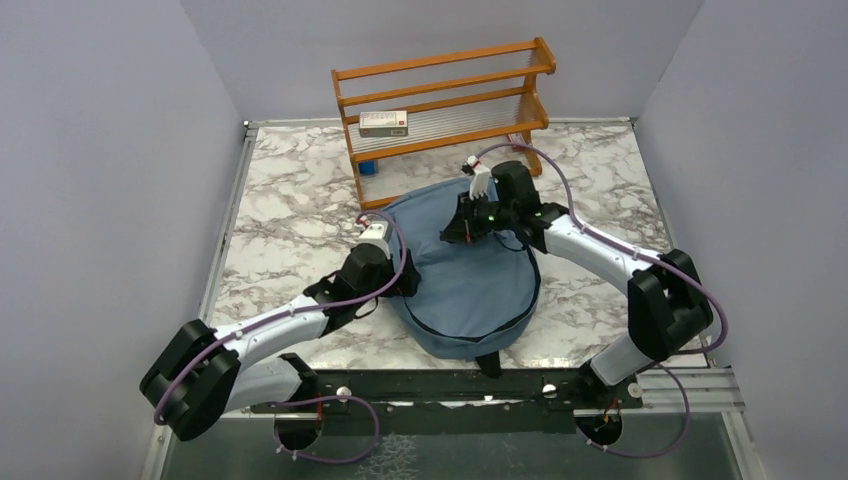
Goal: Pack the student bag
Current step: Unzip the student bag at the center of the board.
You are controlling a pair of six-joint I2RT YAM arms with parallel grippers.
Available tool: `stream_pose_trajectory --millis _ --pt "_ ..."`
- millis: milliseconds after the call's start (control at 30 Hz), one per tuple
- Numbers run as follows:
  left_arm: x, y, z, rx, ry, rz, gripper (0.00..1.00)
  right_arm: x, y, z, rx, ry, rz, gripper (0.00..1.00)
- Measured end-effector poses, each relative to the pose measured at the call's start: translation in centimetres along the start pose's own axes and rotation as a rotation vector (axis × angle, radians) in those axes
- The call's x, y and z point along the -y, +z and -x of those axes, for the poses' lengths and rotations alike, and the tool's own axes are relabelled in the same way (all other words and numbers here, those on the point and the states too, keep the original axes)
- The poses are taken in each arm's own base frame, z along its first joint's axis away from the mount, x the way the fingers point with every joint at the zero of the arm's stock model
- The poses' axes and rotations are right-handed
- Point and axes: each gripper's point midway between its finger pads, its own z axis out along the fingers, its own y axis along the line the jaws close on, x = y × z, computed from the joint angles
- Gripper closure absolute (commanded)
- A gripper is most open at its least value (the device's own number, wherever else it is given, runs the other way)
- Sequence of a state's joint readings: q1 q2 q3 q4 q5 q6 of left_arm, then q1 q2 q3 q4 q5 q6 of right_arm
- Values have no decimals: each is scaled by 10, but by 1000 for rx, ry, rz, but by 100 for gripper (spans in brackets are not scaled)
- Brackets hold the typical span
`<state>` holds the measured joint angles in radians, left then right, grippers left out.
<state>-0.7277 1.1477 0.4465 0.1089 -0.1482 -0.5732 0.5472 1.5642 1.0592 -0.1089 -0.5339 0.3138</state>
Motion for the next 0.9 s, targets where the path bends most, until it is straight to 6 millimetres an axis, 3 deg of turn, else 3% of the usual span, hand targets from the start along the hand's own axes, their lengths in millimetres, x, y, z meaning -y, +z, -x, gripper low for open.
stream_pose_trajectory --millis 233,500,900 --pt "0 -5 2 31 14 -21 16 -6 18 8 -9 -9 19 99" --pt "-3 -8 -1 45 21 -32 19 -31 53 -14 -89 -21 74 99" --pt "-3 -8 -4 58 17 -48 19 -58 93 -18 -117 -21 107 99"
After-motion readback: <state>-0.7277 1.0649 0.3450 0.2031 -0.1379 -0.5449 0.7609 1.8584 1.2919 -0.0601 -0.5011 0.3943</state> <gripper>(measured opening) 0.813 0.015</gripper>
